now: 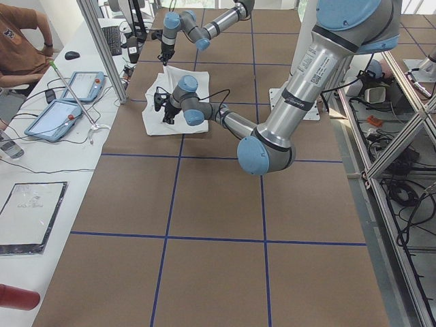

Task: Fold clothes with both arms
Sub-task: 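Release the hem near the collar and raise both grippers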

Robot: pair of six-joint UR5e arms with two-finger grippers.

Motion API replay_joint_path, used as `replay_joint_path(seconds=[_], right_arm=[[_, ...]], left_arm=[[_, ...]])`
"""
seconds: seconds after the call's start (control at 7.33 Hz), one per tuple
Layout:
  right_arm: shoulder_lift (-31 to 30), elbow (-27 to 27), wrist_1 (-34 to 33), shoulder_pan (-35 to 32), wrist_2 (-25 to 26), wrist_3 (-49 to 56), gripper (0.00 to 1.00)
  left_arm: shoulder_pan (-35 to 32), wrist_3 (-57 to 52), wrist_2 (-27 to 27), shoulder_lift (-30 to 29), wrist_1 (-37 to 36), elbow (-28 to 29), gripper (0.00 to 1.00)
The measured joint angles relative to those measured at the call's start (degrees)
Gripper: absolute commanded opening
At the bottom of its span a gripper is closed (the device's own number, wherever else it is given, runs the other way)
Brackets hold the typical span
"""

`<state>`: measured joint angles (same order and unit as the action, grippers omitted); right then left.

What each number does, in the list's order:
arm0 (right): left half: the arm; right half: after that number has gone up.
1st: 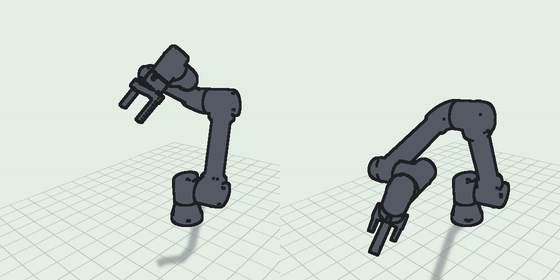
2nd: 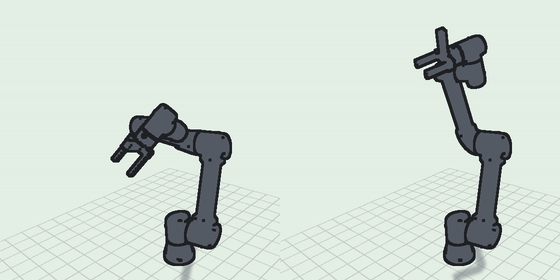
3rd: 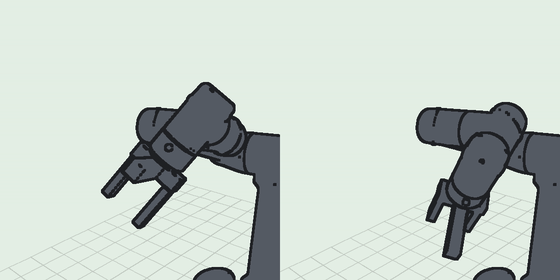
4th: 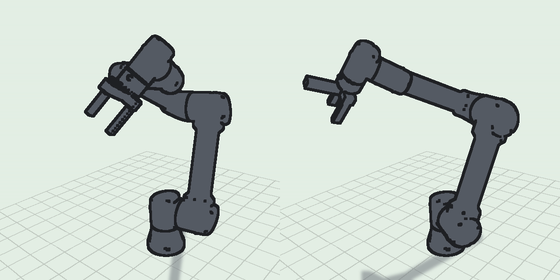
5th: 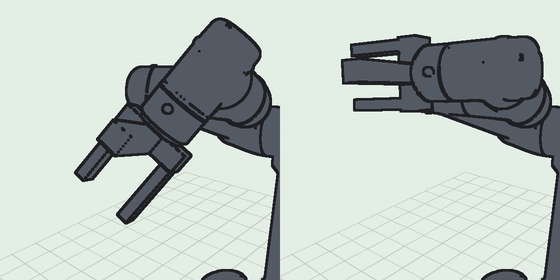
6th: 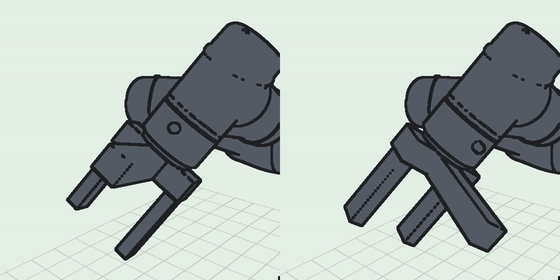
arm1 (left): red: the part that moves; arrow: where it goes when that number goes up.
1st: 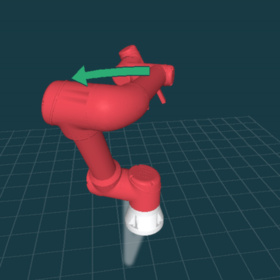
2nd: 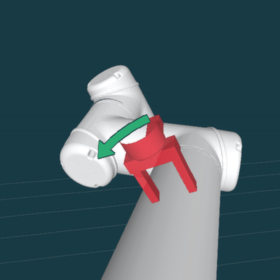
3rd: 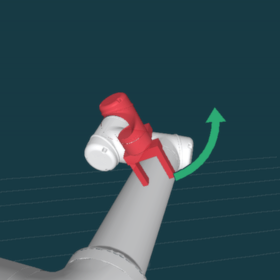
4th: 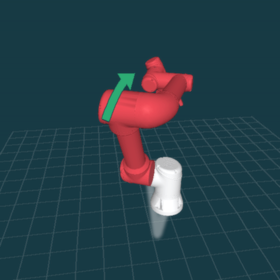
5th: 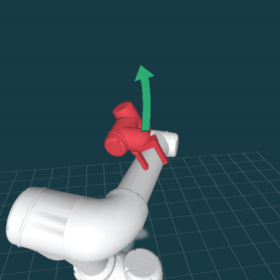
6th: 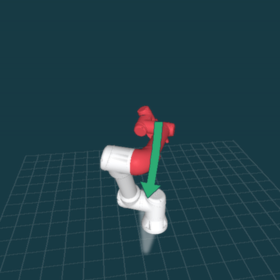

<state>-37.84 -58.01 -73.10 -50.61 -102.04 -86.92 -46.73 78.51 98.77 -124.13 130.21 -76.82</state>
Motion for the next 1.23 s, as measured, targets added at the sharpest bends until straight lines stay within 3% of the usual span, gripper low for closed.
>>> replay_joint_path(seconds=[0.68, 0.82, 0.95, 1.09, 1.23], right_arm=[[2.30, 3.37, 1.75, 1.24, 2.47, 0.02, 0.00], [2.31, 4.33, 2.96, 1.86, 3.38, 0.01, 0.20], [2.33, 4.77, 3.53, 2.18, 3.90, 0.00, 0.50], [2.33, 4.81, 3.76, 2.19, 4.11, 0.00, 0.65], [2.36, 4.35, 3.96, 1.94, 4.09, -0.02, 0.98]], left_arm=[[-1.87, -1.77, -0.77, -2.56, 0.97, 7.02, 0.01], [-1.88, -1.76, -0.77, -2.84, 1.64, 8.04, 0.23], [-1.90, -1.66, -0.77, -3.02, 2.17, 8.57, 0.32], [-2.00, -1.38, -0.77, -3.19, 2.76, 8.78, 0.37], [-2.46, -1.11, -0.70, -3.34, 3.38, 8.72, 0.43]])
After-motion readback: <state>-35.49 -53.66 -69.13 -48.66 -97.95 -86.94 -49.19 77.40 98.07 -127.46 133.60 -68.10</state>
